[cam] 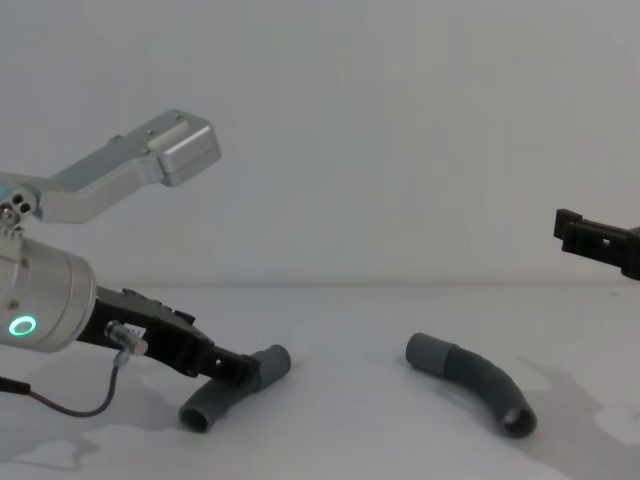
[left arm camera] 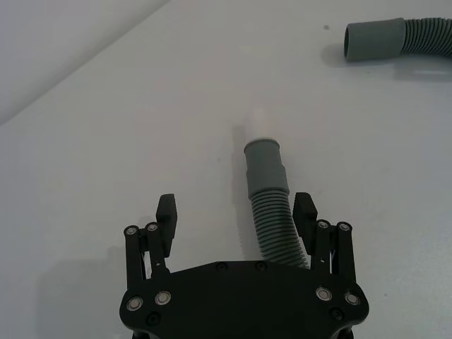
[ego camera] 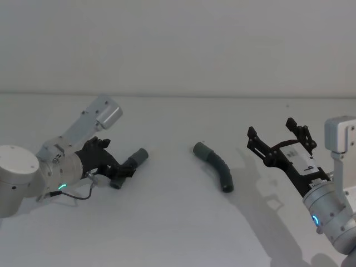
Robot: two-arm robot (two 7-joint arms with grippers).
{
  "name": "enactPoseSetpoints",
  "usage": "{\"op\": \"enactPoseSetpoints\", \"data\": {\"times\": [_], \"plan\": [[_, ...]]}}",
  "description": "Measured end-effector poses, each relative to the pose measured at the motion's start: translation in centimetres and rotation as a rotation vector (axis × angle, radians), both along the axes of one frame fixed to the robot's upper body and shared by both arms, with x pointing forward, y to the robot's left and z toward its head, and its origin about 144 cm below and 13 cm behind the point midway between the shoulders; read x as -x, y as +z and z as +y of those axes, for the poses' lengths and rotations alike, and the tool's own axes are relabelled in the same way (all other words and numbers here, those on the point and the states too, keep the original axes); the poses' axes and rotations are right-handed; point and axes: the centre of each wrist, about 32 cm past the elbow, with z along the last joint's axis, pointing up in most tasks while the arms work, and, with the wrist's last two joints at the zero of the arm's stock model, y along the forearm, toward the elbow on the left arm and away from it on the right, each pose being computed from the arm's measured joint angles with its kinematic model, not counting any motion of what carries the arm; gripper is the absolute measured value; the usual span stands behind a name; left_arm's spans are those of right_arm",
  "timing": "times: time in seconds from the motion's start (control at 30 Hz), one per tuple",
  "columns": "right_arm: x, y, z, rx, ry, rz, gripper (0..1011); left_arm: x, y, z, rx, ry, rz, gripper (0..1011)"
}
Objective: Use both hands to pick up one end of the pipe from the table, align the ends, and insert them.
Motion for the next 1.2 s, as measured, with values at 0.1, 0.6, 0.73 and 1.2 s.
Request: {"op": "enactPoseSetpoints", "data": {"times": [0.1,0.6,0.73,1.2], "plan": [[0.0,0.0,0.0,0.0,0.0,0.0,1001,-0.1,-0.1,0.0,0.001,0.001,0.009,1001],[0.0,0.0,0.0,0.0,0.0,0.0,1001,-0.6,-0.5,-0.6,-0.002,0.006,0.045,1001],[0.0,0.0,0.0,0.0,0.0,0.0,1001,-0.7,-0.7,-0.7,-0.004,0.009,0.054,1001],[0.0,0.0,0.0,0.0,0.0,0.0,1001,-0.9,-1.0,-1.2,0.002,0.034,0.085,981]]}}
